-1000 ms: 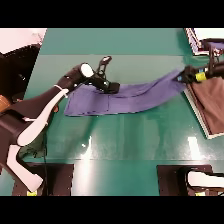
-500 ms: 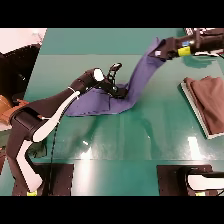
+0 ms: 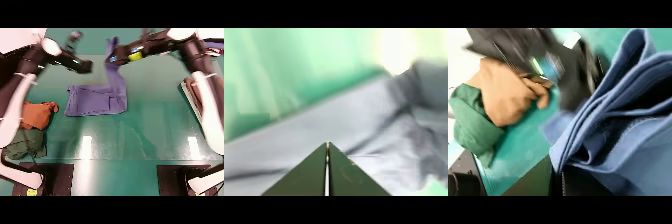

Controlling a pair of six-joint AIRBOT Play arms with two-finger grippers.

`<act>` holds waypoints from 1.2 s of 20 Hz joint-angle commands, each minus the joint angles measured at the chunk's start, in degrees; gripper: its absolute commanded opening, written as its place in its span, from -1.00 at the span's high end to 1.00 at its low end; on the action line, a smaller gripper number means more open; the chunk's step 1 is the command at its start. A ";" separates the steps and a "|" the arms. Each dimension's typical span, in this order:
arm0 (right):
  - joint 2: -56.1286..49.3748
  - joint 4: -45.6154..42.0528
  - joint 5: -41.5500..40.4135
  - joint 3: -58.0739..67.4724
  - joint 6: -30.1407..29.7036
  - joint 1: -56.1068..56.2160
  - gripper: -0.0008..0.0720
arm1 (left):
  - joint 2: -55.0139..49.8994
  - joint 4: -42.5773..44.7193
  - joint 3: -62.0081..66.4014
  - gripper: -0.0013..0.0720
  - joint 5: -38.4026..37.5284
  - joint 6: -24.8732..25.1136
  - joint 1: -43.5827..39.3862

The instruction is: Fold the shirts.

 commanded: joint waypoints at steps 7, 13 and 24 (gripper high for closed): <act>-9.31 -3.04 -9.16 0.63 -5.66 10.23 -0.25 | 14.05 3.82 0.02 0.90 -5.07 0.61 20.79; 2.08 -7.37 -0.83 -20.02 0.13 -4.22 -0.25 | 14.03 3.72 0.02 0.90 -9.01 0.66 20.41; -1.03 7.87 -7.15 -43.30 -0.79 -13.84 -0.66 | 14.03 1.44 0.02 0.90 -8.37 0.63 20.41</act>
